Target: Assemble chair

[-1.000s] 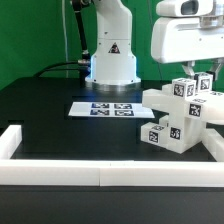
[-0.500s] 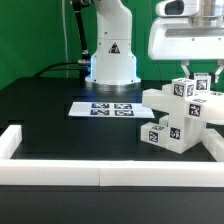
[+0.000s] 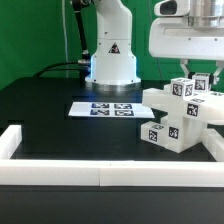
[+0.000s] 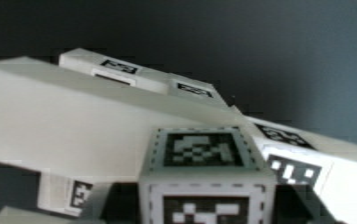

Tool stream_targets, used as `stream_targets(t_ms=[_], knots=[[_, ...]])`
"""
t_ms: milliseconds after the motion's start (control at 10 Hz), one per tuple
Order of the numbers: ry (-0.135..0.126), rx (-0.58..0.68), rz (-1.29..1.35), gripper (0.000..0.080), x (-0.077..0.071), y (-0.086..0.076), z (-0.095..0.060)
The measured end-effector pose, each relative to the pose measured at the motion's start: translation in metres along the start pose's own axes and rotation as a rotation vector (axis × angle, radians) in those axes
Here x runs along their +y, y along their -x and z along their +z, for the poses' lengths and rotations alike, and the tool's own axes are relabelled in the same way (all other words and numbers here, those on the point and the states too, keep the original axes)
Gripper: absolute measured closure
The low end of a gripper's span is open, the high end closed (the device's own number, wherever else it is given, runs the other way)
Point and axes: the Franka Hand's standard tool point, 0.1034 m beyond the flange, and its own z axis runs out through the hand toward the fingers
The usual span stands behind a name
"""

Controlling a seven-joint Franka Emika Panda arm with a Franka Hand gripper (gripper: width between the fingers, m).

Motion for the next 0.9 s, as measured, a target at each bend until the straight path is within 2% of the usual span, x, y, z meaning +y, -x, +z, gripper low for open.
stream_targets(t_ms=[300, 400, 500, 600, 700, 900], knots=[[-0.002, -0.002, 0.161, 0.0512, -0.0004, 0.0003, 0.0001], [-0.002, -0.002, 0.178, 0.0453, -0.0005, 0.0005, 0.0001], [-0.002, -0.002, 0.174, 0.0317, -0.0005, 0.0005, 0.0001], [-0.002, -0.002, 0.157, 0.0317, -0.0005, 0.0005, 0.0001], [-0.002, -0.001, 0.101, 0.0188, -0.0004, 0.0004, 0.0], [0.002, 0.0, 0.004, 0.0161, -0.0006, 0.001, 0.0]])
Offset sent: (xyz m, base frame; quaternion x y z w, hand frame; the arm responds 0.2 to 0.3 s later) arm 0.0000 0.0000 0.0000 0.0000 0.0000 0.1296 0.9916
